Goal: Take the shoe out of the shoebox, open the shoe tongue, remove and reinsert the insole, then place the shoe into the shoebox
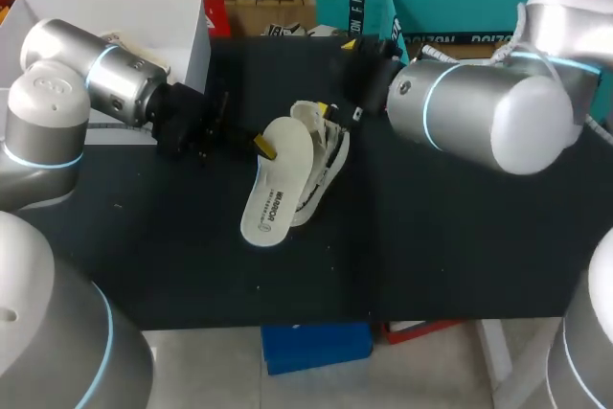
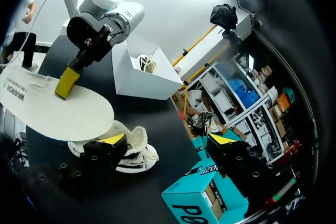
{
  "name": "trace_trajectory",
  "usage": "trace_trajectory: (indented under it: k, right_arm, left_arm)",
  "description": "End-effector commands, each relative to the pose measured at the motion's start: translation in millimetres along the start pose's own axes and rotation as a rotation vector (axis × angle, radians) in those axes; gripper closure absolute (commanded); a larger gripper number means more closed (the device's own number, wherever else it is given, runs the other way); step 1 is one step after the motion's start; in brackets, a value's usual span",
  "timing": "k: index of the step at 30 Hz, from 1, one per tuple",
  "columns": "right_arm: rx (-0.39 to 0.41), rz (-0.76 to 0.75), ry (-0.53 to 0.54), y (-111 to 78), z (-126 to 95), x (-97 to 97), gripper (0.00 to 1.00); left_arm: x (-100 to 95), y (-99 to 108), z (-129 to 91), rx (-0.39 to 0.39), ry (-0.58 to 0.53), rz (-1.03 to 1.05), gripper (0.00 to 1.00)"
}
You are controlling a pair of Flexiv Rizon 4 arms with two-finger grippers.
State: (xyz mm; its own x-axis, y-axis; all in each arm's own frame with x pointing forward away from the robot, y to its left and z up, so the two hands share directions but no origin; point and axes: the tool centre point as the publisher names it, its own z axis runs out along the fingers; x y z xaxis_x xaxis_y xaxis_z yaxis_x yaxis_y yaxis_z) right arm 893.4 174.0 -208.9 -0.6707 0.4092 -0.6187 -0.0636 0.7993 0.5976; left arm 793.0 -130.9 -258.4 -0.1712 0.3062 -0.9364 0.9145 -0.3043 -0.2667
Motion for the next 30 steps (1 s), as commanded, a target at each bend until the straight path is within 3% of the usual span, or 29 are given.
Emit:
trace_trajectory:
  k: [1, 4, 6, 21, 30]
  right_arm:
    - [0.025, 0.002, 0.141, -4.0, -2.3, -2.7, 0.0]
    - [0.021, 0.002, 0.186, -7.0, -1.6, 1.2, 0.0]
    - [-0.022, -0.03, 0.172, -7.8, -2.6, 1.9, 0.0]
    - [-0.03, -0.025, 0.19, -8.5, -2.5, 2.2, 0.0]
    - [0.073, 0.089, 0.184, -15.7, 0.9, -4.8, 0.0]
  left_arm:
    - [1.5, -0.1, 1.2, -0.004, -0.001, 0.002, 1.0]
    - [1.5, -0.2, 1.1, -0.005, -0.002, 0.001, 1.0]
    - [1.4, -0.2, 1.0, -0.006, -0.003, 0.001, 1.0]
    - [2.6, -1.8, 0.6, -0.015, -0.019, -0.008, 1.0]
    - [2.5, -2.7, 2.4, -0.013, -0.025, -0.007, 1.0]
